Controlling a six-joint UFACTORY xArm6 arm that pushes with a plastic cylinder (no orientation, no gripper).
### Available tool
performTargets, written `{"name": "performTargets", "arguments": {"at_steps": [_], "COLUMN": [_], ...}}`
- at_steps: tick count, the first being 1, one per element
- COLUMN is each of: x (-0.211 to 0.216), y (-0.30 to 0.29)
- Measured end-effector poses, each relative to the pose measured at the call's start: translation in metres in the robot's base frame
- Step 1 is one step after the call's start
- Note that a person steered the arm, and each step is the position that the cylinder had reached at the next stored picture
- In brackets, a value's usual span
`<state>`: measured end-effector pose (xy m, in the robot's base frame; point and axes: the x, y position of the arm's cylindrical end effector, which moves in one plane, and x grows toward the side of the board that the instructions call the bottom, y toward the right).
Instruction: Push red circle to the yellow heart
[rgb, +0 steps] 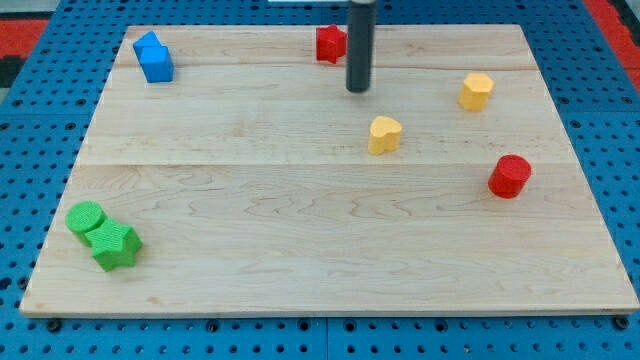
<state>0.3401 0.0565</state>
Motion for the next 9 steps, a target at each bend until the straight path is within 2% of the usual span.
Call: {"name": "performTargets", "arguments": {"at_steps": [1,2,3,4,5,6,7,8,9], "x": [0.027,0.089,0.112,0.126,0.163,0.159,0.134,0.124,0.127], "y": [0.062,0.116,0.19,0.216,0.22,0.156,0.068,0.054,0.0]}}
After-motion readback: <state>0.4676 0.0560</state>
